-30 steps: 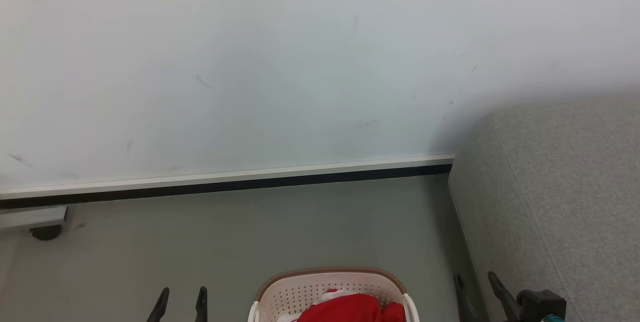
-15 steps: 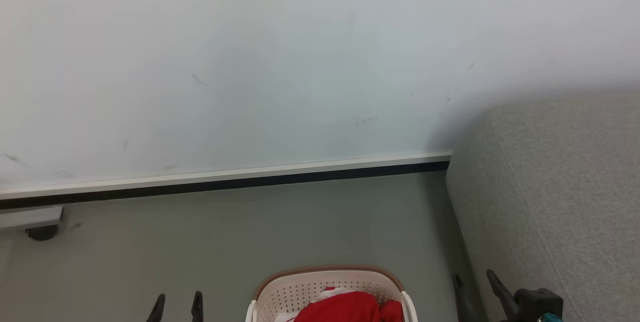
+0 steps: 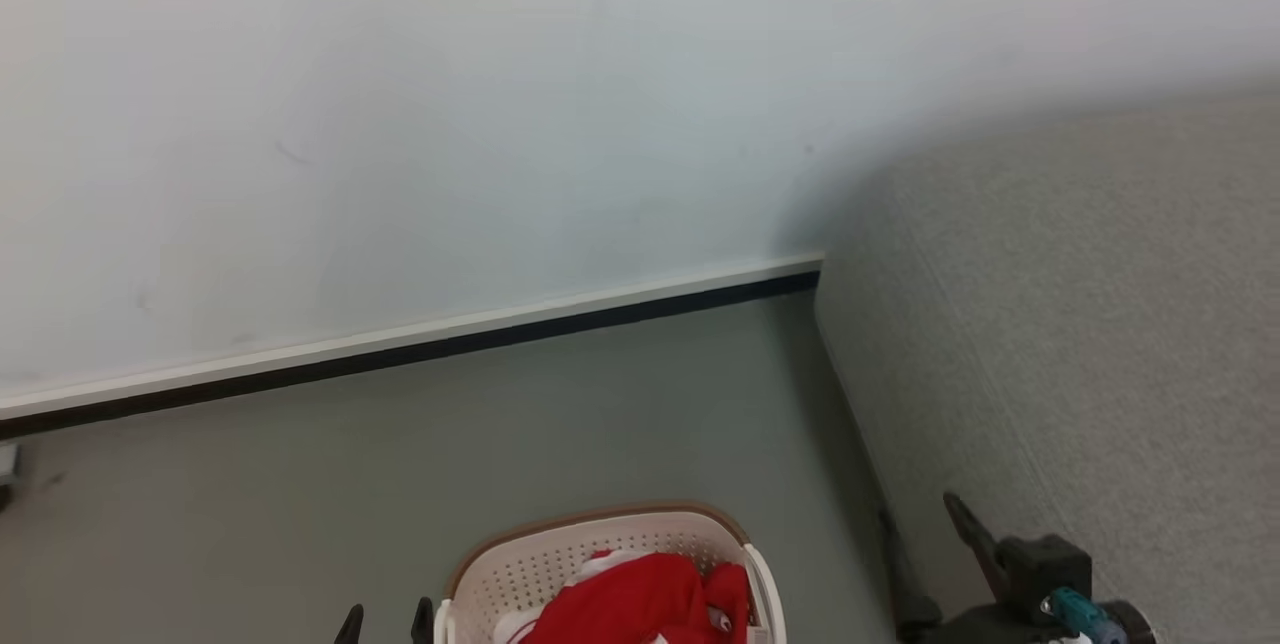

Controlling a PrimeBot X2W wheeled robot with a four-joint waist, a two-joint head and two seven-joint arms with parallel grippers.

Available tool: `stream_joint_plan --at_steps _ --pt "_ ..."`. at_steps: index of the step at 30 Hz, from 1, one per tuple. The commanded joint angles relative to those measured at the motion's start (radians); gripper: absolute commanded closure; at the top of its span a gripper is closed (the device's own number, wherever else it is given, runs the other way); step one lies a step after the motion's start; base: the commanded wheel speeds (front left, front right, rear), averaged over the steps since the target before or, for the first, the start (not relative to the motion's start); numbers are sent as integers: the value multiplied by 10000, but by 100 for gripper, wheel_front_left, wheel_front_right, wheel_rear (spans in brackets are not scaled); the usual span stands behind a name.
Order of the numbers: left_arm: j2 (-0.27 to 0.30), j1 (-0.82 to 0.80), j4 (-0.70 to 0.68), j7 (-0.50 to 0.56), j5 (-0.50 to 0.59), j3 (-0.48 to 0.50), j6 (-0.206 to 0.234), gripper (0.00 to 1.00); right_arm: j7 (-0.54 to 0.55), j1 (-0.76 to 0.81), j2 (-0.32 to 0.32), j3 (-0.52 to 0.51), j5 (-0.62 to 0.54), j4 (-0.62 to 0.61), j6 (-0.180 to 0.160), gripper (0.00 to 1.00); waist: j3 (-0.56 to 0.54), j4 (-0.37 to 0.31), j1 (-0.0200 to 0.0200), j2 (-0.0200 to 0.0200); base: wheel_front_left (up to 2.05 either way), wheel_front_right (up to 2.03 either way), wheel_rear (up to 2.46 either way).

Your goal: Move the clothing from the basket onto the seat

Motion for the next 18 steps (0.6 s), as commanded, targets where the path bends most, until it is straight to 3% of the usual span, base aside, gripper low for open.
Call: stream_joint_plan --at_steps 1,7,18 --pt "5 -344 254 -33 -100 -123 -25 0 18 -168 -81 37 -143 -161 6 0 655 -677 0 -1 0 0 0" --pt "5 -1445 1399 52 -516 -713 6 0 -116 -506 -62 -21 -562 -740 4 0 1880 -1528 0 -1 0 0 0" --pt "19 -3996 3439 182 -602 -1903 -307 0 -528 -842 58 -249 -766 -1213 4 0 4075 -2413 0 -1 0 0 0"
